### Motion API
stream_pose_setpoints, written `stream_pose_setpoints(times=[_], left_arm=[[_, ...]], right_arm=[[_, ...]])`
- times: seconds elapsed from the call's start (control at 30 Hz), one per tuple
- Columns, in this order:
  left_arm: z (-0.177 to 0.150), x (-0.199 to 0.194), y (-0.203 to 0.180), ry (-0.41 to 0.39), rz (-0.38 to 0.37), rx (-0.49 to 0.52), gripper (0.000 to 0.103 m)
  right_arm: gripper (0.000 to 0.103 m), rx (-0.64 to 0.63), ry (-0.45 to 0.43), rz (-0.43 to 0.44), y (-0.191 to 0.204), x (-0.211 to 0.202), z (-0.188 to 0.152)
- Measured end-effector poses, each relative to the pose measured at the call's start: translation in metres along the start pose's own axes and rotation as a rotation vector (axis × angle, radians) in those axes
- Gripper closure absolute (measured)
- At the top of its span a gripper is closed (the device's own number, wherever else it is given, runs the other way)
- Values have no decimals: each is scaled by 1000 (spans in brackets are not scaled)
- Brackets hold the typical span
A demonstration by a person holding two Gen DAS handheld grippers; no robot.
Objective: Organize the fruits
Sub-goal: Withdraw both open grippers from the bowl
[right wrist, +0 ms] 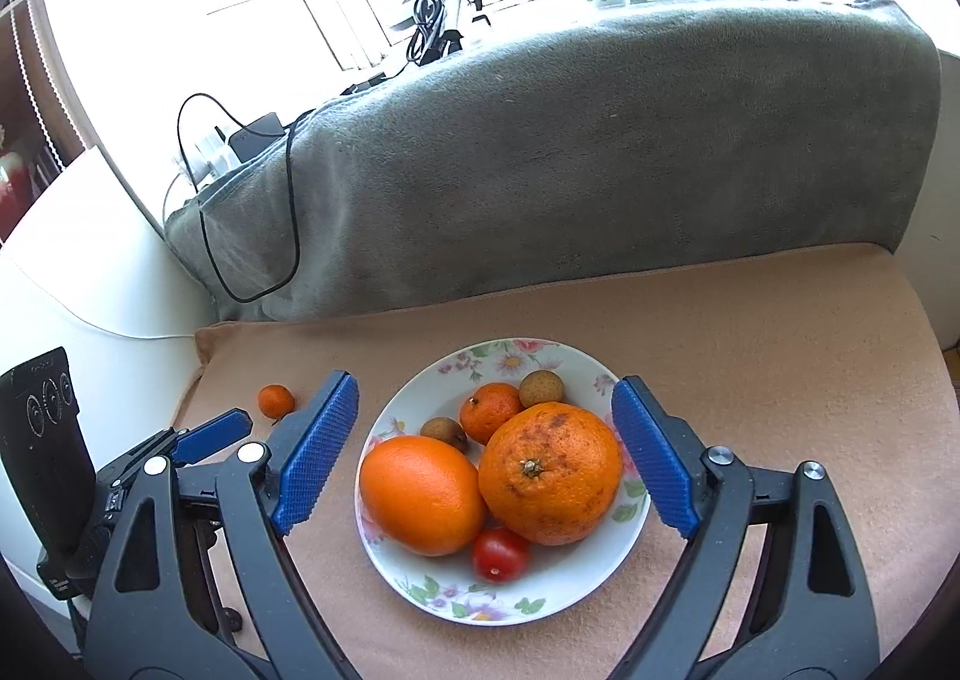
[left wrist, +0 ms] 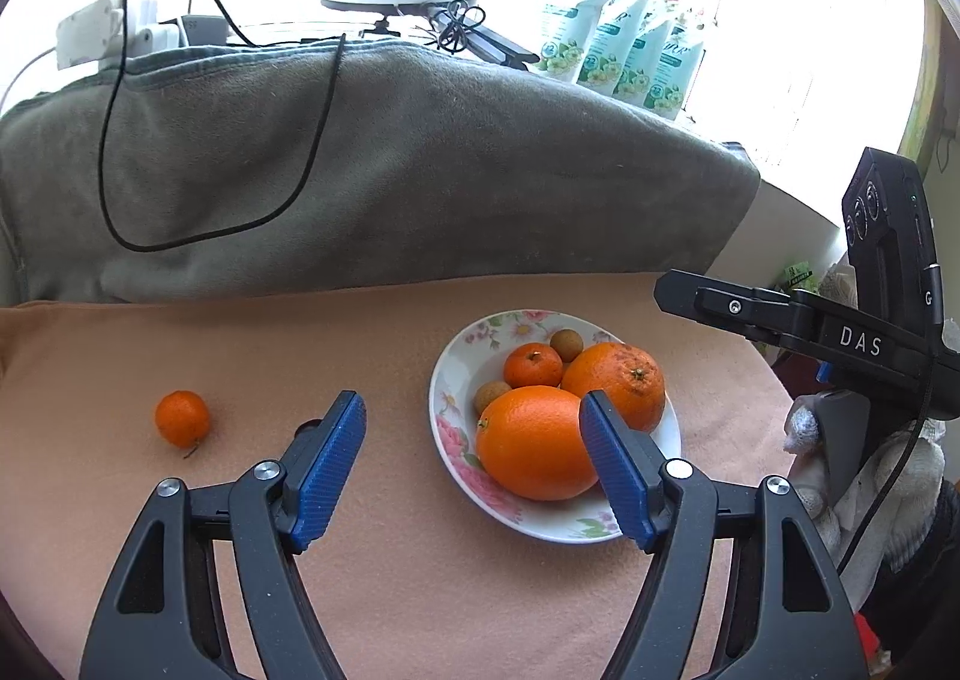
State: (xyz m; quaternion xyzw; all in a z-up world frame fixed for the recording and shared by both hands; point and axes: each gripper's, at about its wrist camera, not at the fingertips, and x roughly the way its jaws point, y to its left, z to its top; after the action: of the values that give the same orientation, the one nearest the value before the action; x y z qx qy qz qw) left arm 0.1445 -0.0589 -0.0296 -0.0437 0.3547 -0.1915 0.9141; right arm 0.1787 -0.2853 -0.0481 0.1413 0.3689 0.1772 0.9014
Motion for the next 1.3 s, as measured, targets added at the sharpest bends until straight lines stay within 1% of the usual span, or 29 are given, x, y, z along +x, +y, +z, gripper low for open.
stream_pose_setpoints(times=[0.13, 0.27, 0.4, 0.5, 0.6, 0.67, 0.77, 0.9, 1.0, 1.1, 1.17, 1.23, 1.27, 1.3], left_arm=[[-8, -32, 15, -45, 42, -16, 29], [-23, -72, 37, -94, 100, -50, 29], [-45, -112, 57, -137, 163, -85, 29], [-63, -137, 71, -156, 190, -123, 29], [-83, -154, 78, -167, 206, -161, 29], [-96, -159, 80, -162, 208, -169, 29], [-111, -159, 79, -142, 209, -166, 29], [-122, -153, 77, -115, 192, -160, 29], [-132, -152, 77, -108, 186, -170, 29], [-142, -148, 77, -84, 169, -183, 30], [-147, -146, 74, -72, 167, -172, 30], [-151, -144, 70, -63, 168, -159, 35], [-153, -142, 68, -52, 158, -157, 37], [-155, -139, 66, -41, 145, -154, 42]], right_arm=[[14, -43, -39, -12, 15, -19, -11], [14, -113, -82, -34, 35, -44, -27], [14, -182, -125, -40, 60, -72, -44], [14, -222, -142, -36, 77, -90, -59], [14, -254, -148, -25, 90, -105, -77], [14, -258, -156, -20, 94, -113, -90], [14, -260, -146, -15, 96, -120, -108], [14, -248, -123, -10, 94, -117, -120], [14, -246, -91, 7, 95, -108, -119], [14, -263, -71, 25, 100, -94, -113], [14, -269, -53, 41, 105, -82, -108], [15, -275, -39, 58, 109, -68, -104], [17, -278, -29, 64, 112, -60, -102], [25, -279, -17, 66, 114, -51, -101]])
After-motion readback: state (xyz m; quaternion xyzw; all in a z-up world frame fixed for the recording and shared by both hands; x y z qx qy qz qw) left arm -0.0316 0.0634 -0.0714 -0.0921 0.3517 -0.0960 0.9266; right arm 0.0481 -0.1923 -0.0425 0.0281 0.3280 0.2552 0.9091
